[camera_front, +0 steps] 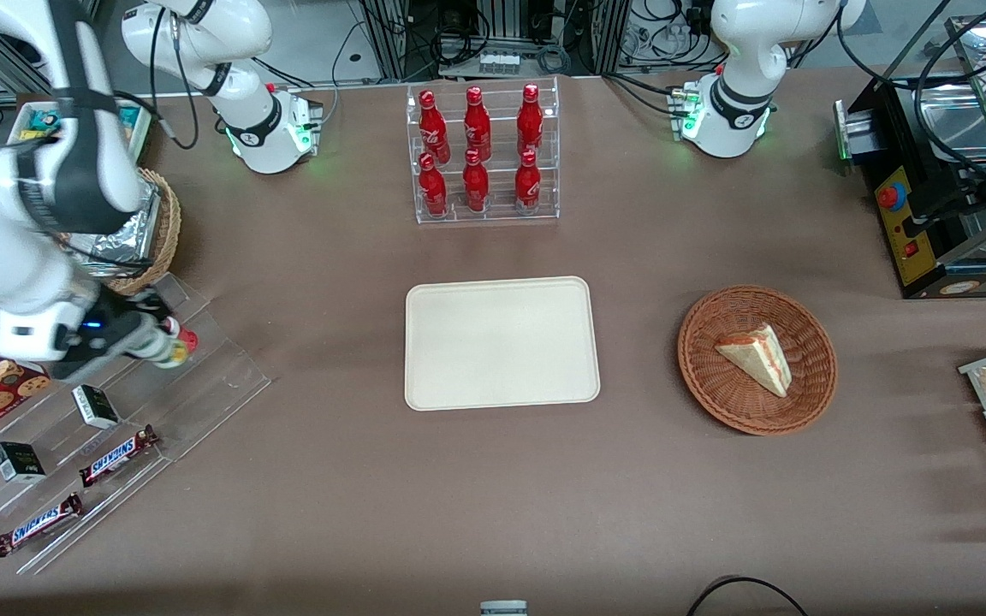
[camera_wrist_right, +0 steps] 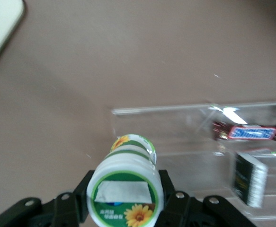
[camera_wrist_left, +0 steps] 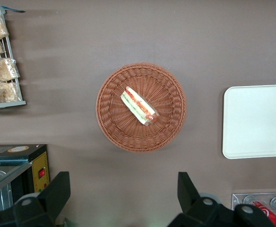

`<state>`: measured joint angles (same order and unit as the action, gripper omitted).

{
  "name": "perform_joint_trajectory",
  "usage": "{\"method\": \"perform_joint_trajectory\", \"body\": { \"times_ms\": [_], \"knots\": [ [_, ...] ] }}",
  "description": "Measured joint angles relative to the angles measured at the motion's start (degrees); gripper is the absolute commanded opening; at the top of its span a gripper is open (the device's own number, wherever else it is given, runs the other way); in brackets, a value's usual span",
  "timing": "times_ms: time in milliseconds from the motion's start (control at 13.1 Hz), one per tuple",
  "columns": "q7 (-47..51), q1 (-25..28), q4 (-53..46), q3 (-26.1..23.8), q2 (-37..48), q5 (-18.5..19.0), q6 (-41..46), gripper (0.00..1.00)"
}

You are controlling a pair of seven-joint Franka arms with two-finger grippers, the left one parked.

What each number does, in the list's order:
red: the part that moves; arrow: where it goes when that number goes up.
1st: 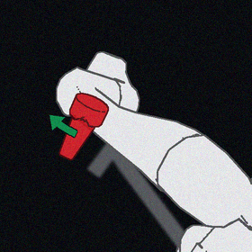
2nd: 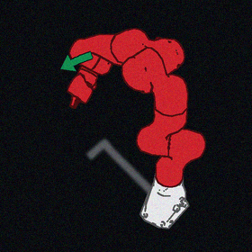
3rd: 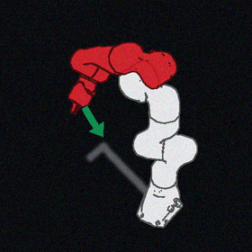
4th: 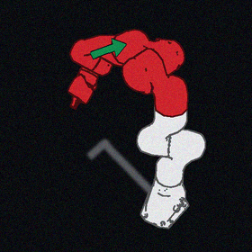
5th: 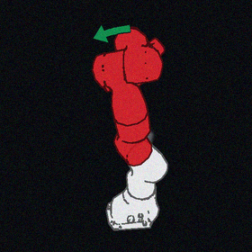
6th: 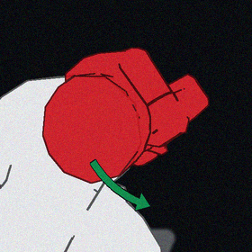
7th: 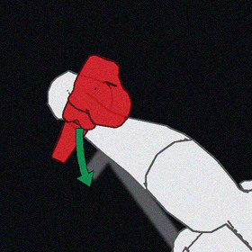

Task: Place green gum on tray
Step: 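Carry the gum bottle with the right gripper over the cream tray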

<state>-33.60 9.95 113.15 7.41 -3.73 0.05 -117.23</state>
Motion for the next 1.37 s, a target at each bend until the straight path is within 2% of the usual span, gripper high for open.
{"method": "perform_joint_trajectory", "body": {
  "times_ms": [458, 610, 839, 1373],
  "knots": [
    [25.71, 13.82, -2.8, -0.1, -5.03, -0.05, 0.0, 0.0],
    [33.13, 17.91, -5.33, -0.13, -7.86, -1.56, 0.0, 0.0],
    [42.9, 23.0, -11.05, -0.09, -13.19, -4.64, -0.02, 0.0],
    [63.57, 33.43, -22.83, -0.08, -26.39, -4.81, -0.2, 0.0]
  ]
}}
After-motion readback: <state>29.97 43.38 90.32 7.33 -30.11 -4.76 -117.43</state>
